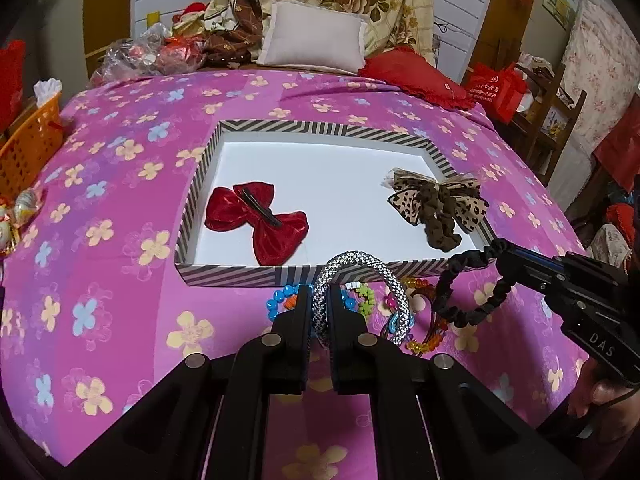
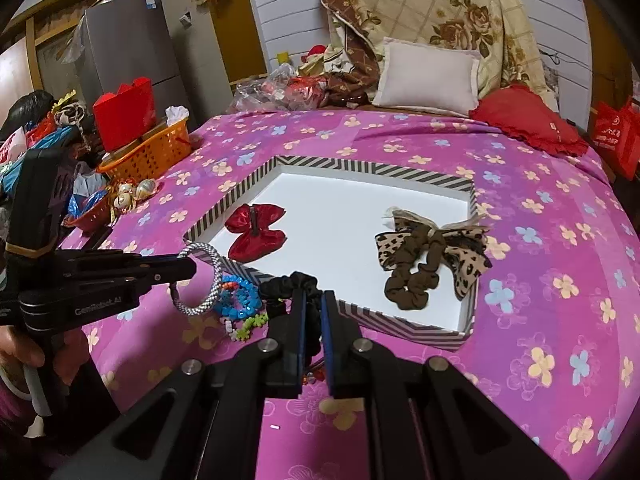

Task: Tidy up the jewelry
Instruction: 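Lift the bangle with the left tool while the right carries the black scrunchie over the tray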

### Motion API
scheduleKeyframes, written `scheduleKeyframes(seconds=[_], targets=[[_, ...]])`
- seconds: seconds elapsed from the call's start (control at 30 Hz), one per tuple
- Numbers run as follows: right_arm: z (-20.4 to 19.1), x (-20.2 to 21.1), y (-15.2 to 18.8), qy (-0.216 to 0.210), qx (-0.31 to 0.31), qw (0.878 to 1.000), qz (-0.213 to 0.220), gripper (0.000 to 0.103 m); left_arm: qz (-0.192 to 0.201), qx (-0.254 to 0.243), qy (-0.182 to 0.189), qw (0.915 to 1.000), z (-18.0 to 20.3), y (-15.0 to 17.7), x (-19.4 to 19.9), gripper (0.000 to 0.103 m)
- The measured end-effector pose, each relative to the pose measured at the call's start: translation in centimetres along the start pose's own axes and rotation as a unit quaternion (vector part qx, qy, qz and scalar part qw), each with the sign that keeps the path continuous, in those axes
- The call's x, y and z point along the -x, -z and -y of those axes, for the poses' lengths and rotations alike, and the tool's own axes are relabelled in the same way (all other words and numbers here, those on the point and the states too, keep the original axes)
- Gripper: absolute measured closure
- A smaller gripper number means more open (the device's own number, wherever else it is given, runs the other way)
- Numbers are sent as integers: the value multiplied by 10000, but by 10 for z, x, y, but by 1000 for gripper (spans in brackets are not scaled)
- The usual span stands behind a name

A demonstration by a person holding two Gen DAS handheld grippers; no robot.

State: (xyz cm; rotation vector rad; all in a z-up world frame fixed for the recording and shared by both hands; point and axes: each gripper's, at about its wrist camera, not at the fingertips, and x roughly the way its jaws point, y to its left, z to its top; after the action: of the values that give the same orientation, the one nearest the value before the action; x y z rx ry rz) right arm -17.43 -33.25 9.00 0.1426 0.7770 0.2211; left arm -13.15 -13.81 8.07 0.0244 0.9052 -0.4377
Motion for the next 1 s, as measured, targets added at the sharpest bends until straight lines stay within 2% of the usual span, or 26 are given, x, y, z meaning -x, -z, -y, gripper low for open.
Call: scheduleKeyframes(seconds=[1.0], targets=[[5, 12, -9, 166, 31, 9998, 113, 96, 149, -119, -194, 9996, 9, -14, 7, 103]])
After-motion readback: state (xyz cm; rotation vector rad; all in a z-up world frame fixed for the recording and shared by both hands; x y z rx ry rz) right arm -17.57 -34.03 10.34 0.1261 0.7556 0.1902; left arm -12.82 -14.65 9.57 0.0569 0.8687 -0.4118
